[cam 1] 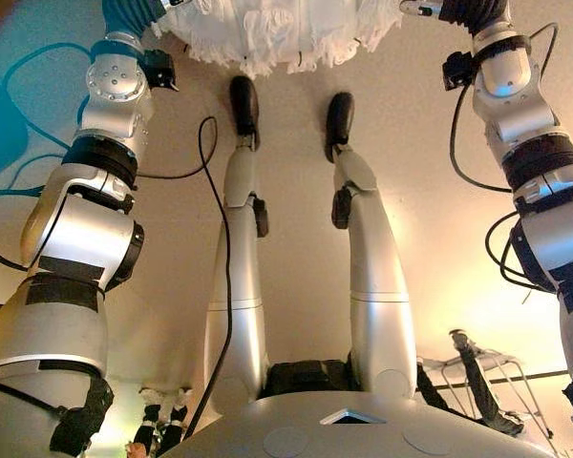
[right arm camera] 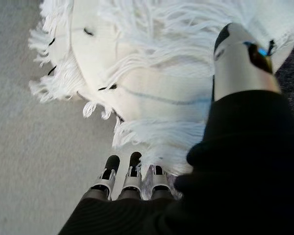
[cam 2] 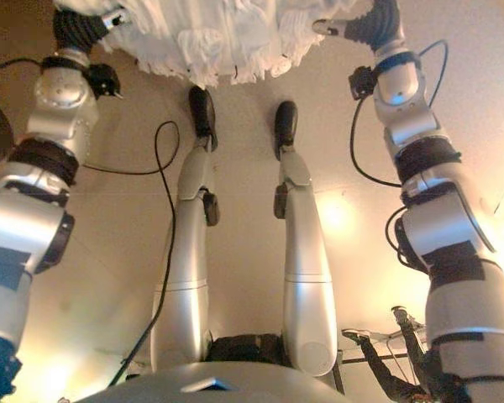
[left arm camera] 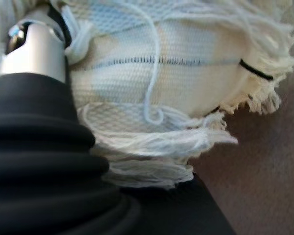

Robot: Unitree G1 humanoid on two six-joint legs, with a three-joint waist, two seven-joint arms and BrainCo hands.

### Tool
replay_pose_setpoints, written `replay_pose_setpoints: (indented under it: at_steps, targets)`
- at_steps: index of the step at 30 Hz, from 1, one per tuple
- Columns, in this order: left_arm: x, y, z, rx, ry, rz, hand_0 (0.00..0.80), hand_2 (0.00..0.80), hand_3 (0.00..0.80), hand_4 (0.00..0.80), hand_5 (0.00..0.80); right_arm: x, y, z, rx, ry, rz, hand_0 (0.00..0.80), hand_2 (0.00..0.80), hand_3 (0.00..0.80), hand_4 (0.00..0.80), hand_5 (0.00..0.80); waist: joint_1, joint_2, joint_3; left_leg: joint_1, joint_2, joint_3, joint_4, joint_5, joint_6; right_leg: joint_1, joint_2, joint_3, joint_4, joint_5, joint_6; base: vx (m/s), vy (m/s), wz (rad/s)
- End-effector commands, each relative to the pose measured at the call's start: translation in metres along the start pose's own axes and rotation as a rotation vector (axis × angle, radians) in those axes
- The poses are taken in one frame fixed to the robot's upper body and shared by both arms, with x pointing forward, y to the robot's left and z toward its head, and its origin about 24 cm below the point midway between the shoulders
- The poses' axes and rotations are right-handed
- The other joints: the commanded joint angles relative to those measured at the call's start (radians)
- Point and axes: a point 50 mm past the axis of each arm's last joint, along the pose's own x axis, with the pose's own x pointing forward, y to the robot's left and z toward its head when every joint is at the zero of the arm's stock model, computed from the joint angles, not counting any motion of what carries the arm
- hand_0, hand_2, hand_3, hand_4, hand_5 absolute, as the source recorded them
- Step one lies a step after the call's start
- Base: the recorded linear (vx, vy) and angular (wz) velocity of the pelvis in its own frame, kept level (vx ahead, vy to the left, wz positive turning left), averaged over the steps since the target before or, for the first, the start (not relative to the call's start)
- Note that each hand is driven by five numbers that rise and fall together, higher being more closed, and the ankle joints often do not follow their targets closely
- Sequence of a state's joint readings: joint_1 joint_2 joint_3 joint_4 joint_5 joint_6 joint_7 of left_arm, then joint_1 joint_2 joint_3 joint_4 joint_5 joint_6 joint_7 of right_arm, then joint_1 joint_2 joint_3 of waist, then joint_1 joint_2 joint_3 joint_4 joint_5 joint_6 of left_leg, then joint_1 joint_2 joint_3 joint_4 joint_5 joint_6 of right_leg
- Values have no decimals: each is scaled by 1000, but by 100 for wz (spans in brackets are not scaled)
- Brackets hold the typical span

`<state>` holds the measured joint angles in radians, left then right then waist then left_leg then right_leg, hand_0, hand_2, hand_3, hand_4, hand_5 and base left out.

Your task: Pick up the cushion and take it to the sofa

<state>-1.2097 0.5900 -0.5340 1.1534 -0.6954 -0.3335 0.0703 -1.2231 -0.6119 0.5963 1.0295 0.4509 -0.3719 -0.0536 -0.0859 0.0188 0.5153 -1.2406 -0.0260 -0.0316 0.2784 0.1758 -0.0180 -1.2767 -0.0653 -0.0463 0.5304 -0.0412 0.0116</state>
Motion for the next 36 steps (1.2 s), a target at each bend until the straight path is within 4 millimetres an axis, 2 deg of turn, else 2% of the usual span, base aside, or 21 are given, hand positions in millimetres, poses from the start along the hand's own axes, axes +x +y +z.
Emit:
replay_pose_setpoints:
  at_steps: [1,5,6,7,8,9,14,21,26,31,36]
  targets:
    - [13,-18,36,-109,-100,-168,0,0,0,0,0,13,7,37,94,-135,127,0,0,0,0,0,5,22,5,-5,-27,-5,115,-108,-17,50,32,48,-173,146,73,0,0,0]
    - [15,-32,41,-115,-87,-270,0,0,0,0,0,19,15,45,176,-111,213,0,0,0,0,0,4,25,5,-7,-28,-6,109,-108,-17,47,33,51,-179,148,76,0,0,0]
    - [16,-37,45,-128,-88,-314,75,75,75,75,75,21,19,47,184,-103,246,0,0,0,0,0,4,26,5,-7,-28,-5,106,-107,-18,46,33,51,-180,147,76,0,0,0]
    - [16,-41,49,-139,-99,-348,684,684,684,684,684,22,23,48,194,-92,283,0,0,0,0,0,3,28,5,-6,-27,-4,102,-106,-19,46,32,53,-185,147,77,0,0,0]
    - [16,-45,51,-148,-110,-383,800,800,800,800,800,23,26,49,202,-82,314,216,216,216,216,216,3,30,5,-4,-26,-4,97,-104,-20,47,32,54,-190,148,77,0,0,0]
    - [16,-48,53,-145,-115,-400,800,800,800,800,800,24,27,49,202,-78,326,800,800,800,800,800,3,31,5,-4,-26,-3,95,-103,-21,48,31,55,-192,148,77,0,0,0]
    - [15,-65,60,-193,-137,-467,800,800,800,800,800,25,38,52,251,-71,365,800,800,800,800,800,3,39,5,-2,-27,-4,78,-96,-22,48,32,62,-205,148,78,0,0,0]
    - [10,-81,68,-239,-193,-542,800,800,800,800,800,24,42,59,286,-119,376,800,800,800,800,800,3,49,5,-5,-30,-7,55,-85,-23,47,32,72,-231,153,80,0,0,0]
    - [7,-89,66,-248,-188,-546,800,800,800,800,800,24,41,62,297,-140,327,800,800,800,800,800,1,49,5,-1,-31,-10,49,-81,-24,50,32,75,-237,157,81,-13,-10,-1]
    - [3,-89,59,-293,-197,-532,800,800,800,800,800,19,36,56,284,-158,287,800,800,800,800,800,0,49,5,16,-29,-12,34,-75,-24,68,33,81,-252,162,84,-35,-28,-1]
    - [-14,-90,32,-398,-190,-504,800,800,800,800,800,-3,44,30,291,-141,281,800,800,800,800,800,-1,47,5,65,-26,-11,27,-69,-22,110,32,87,-252,166,83,-44,-25,-3]
